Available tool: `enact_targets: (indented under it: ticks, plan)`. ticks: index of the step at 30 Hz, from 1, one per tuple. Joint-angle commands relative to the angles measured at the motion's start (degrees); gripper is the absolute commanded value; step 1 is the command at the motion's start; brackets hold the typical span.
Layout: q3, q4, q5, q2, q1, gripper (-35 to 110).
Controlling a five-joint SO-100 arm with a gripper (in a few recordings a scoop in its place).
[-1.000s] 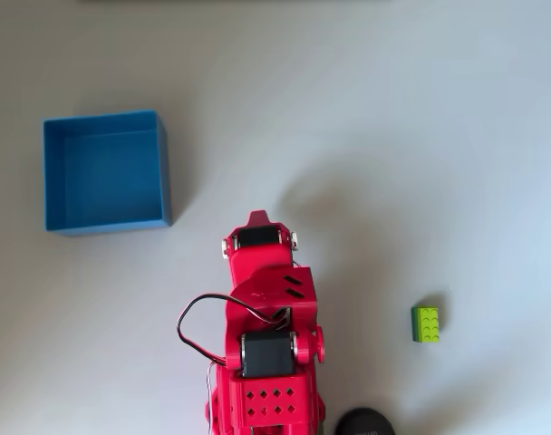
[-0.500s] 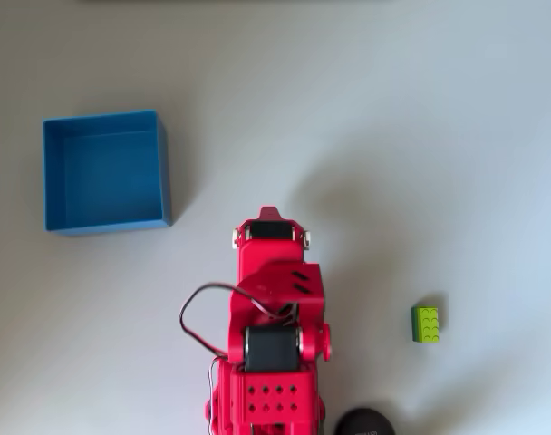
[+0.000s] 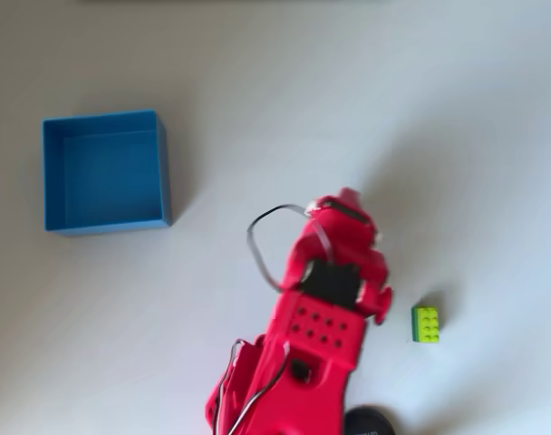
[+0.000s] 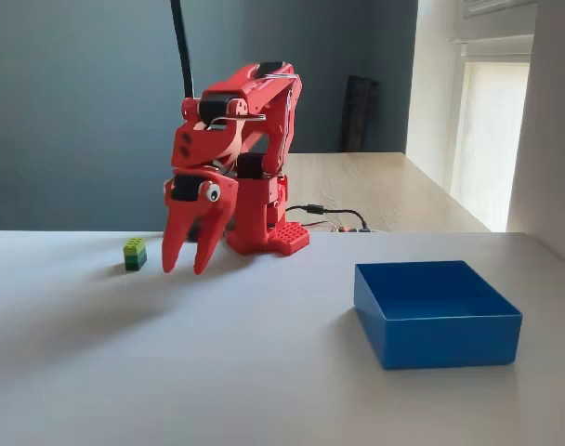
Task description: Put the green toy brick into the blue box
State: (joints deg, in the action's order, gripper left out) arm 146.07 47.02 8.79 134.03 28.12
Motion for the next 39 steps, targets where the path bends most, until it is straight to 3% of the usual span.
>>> enact_targets:
  ticks: [1,17,39]
  plan:
    - [-6.06,-0.44,1.23,-3.96,6.06,29]
    - [-12.83,13.01,0.0,-11.16,19.6,29]
    - [-15.21,13.27,-5.45,-17.67,38.32,29]
